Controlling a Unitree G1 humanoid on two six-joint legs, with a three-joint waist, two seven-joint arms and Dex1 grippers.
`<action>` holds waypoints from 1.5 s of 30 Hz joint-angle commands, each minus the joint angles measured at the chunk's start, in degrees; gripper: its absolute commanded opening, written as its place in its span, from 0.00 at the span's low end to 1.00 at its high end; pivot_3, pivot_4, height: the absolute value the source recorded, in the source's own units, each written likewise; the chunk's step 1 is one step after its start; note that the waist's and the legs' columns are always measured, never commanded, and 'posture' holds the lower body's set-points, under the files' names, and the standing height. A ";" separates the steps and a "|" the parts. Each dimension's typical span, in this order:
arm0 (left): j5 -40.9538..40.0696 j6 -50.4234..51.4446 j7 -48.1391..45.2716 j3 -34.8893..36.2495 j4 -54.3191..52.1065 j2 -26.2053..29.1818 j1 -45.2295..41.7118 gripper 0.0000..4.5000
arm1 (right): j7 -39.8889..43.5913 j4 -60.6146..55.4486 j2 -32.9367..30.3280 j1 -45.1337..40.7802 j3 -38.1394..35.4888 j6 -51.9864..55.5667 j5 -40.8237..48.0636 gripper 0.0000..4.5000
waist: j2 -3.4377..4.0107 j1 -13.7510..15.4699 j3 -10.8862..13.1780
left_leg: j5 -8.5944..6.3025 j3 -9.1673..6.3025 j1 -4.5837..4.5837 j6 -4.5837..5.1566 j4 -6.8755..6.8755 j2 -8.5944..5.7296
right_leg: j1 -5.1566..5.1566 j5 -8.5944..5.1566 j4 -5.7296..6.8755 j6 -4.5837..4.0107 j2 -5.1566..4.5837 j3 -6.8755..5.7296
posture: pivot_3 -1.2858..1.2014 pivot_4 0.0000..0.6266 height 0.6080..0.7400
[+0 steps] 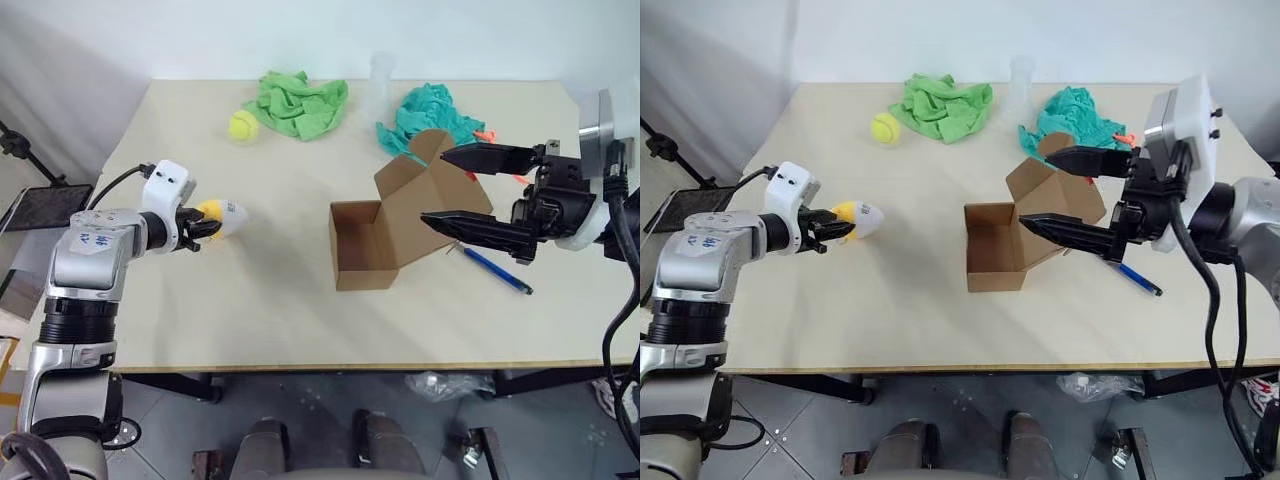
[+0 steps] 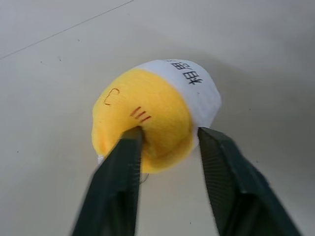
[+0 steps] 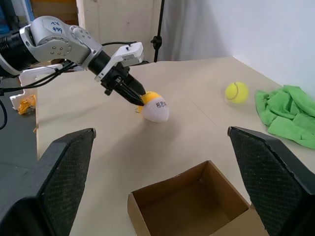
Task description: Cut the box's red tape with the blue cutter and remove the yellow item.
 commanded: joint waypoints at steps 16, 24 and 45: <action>-17.45 -15.87 -7.91 14.36 -19.10 -4.33 8.56 0.99 | 2.52 8.79 0.92 2.30 -6.16 -6.63 -8.17 1.00 | 0.00 0.12 0.00 | 0.00 0.03 -0.02 -0.01 0.00 0.00 | -0.01 0.00 -0.01 0.00 -0.03 0.01 | 0.52 0.24 1.00; -19.92 -23.81 -18.16 11.05 -19.22 -3.05 22.93 0.99 | 16.63 15.22 -1.71 22.45 -21.15 -14.71 -14.34 1.00 | 0.00 0.08 0.00 | 0.00 0.07 0.04 0.00 -0.03 0.00 | 0.00 0.00 -0.07 0.00 -0.02 0.02 | 0.52 0.24 1.00; -19.49 -32.67 -32.17 3.27 -6.19 -1.15 25.45 0.99 | 13.50 12.21 10.37 49.01 -23.87 -26.47 -24.80 1.00 | 0.03 -1.28 -0.01 | -0.12 0.31 1.20 -0.17 -0.24 0.09 | 0.99 -0.08 -0.45 -0.19 -0.01 0.16 | 0.52 0.24 1.00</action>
